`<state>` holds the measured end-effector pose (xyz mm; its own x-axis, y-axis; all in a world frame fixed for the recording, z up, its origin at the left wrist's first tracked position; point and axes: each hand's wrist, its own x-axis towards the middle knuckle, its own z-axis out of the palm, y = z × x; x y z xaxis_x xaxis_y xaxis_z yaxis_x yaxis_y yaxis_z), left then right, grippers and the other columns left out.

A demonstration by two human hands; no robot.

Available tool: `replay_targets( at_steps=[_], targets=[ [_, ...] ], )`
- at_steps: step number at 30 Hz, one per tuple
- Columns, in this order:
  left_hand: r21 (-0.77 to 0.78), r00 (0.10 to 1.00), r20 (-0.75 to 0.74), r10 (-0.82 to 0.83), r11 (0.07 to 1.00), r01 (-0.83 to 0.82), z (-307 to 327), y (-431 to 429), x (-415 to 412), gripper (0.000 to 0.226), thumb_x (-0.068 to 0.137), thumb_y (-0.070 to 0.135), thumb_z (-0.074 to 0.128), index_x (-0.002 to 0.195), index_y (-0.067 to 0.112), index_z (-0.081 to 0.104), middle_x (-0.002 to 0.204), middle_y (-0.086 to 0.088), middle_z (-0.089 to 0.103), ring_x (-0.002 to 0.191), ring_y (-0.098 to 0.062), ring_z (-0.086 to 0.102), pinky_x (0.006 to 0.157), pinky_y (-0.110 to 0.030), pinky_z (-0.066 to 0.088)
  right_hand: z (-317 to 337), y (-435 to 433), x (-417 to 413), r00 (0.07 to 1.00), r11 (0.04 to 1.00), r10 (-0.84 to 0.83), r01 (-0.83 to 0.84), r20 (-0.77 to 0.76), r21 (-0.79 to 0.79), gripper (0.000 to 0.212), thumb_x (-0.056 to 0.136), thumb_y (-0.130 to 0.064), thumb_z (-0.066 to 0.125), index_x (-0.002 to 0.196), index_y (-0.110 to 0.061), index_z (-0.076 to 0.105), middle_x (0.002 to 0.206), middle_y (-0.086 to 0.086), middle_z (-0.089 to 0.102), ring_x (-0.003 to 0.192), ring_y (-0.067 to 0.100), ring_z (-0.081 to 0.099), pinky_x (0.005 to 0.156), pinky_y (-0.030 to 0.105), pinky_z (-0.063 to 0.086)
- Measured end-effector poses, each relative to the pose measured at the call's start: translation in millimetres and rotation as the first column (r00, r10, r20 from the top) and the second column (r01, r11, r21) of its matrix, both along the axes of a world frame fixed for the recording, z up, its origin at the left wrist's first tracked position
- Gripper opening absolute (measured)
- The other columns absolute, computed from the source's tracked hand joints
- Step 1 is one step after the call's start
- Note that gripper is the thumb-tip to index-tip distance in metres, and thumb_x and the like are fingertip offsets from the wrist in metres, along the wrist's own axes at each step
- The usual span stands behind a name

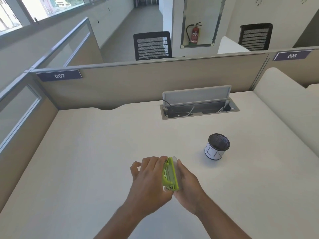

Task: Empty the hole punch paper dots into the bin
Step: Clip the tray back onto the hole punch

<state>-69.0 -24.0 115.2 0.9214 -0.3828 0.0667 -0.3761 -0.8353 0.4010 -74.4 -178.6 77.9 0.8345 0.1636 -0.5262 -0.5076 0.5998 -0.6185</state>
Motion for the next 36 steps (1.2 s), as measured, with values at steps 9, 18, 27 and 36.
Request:
replay_targets(
  at_steps=[9,18,27,36],
  targets=[
    [0.054,1.0,-0.004,0.031,0.998,-0.031,0,-18,-1,0.081,0.079,0.04,0.058,0.156,0.036,0.034,0.136,0.016,0.051,0.133,-0.013,0.045,0.114,-0.039,0.026,-1,-6,-1,0.998,1.0,-0.001,0.001,0.059,0.001,0.064,0.107,-0.051,0.048,0.145,0.001,0.054,0.122,0.016,0.06,0.114,0.029,0.049,0.094,0.047,0.035],
    [0.091,1.0,0.02,0.007,0.996,-0.008,0,-27,-1,0.08,0.077,0.036,0.059,0.154,0.035,0.038,0.133,0.016,0.053,0.13,-0.011,0.049,0.111,-0.039,0.028,4,-13,-2,0.999,1.0,-0.019,0.019,0.044,0.005,0.064,0.105,-0.051,0.052,0.148,-0.003,0.055,0.136,0.033,0.058,0.119,0.031,0.047,0.098,0.049,0.034],
    [0.094,0.993,0.104,-0.062,0.994,0.052,-14,-25,1,0.084,0.073,0.036,0.073,0.153,0.031,0.045,0.13,0.014,0.058,0.127,-0.011,0.054,0.107,-0.038,0.03,4,-13,-5,0.997,1.0,0.017,-0.017,0.074,-0.008,0.052,0.112,-0.046,0.039,0.143,-0.013,0.065,0.147,0.018,0.065,0.128,0.028,0.063,0.109,0.047,0.048],
    [-0.564,0.786,-0.613,0.078,0.654,-0.504,-14,0,4,0.08,0.076,0.052,0.08,0.149,0.043,0.049,0.149,0.019,0.061,0.14,-0.002,0.055,0.113,-0.033,0.045,3,-15,-5,1.0,0.995,-0.013,0.012,-0.009,-0.103,0.051,0.114,-0.038,0.034,0.133,-0.004,0.067,0.122,0.03,0.076,0.095,0.046,0.075,0.083,0.052,0.063]
  ],
)
